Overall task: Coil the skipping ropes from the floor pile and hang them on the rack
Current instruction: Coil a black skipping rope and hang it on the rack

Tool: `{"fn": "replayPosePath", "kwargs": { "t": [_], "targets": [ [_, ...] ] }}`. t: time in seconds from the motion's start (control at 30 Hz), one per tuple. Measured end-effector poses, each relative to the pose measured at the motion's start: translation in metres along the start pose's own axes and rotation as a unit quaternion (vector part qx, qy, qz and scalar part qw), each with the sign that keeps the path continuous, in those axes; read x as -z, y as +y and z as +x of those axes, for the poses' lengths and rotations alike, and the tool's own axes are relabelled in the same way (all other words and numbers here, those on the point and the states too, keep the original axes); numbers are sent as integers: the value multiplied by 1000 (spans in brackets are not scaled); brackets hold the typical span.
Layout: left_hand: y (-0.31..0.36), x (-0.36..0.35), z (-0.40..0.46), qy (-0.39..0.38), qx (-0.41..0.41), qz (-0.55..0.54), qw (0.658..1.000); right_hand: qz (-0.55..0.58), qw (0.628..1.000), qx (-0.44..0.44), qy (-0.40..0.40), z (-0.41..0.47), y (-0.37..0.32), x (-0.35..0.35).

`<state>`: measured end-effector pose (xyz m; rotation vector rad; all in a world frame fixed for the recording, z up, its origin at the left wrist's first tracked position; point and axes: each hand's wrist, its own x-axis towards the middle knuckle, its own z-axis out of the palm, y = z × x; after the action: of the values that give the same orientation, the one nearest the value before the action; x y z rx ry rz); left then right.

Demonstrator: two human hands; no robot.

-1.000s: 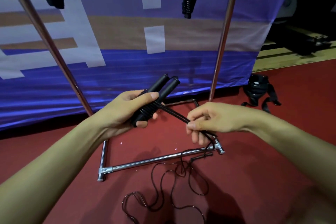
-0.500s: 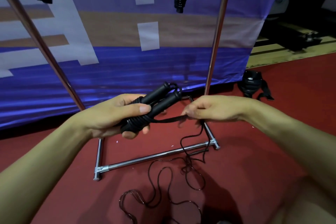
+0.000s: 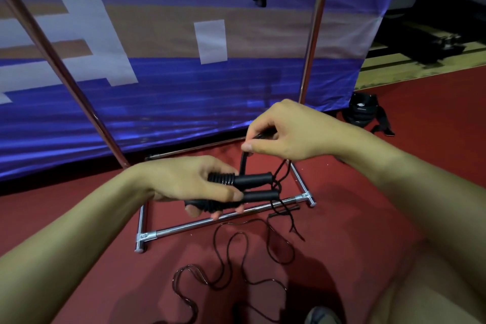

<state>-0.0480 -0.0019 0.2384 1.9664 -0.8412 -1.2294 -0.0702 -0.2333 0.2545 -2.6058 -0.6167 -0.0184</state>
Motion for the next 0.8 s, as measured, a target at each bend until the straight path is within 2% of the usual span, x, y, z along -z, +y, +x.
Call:
{"fn": "replayPosePath", "kwargs": {
  "t": [0.17, 0.33, 0.4, 0.57, 0.67, 0.8],
  "targets": [
    [-8, 1, 3, 89, -16, -60, 994, -26, 998, 14, 46, -7, -14, 1],
    [-23, 0, 13, 161, -48, -168, 971, 0, 999, 35, 3, -17, -21, -7],
    [-27, 2, 13, 161, -78, -213, 960, 0, 999, 50, -4, -19, -19, -10],
    [-33, 8, 11, 83, -111, -339, 931, -10, 998, 67, -9, -22, -16, -14],
    [-27, 9, 13, 70, -87, -355, 928, -71, 993, 90, 11, -23, -17, -21],
    [-16, 1, 18, 175, -77, -296, 936, -96, 992, 83, 23, -27, -21, -23]
  ]
}}
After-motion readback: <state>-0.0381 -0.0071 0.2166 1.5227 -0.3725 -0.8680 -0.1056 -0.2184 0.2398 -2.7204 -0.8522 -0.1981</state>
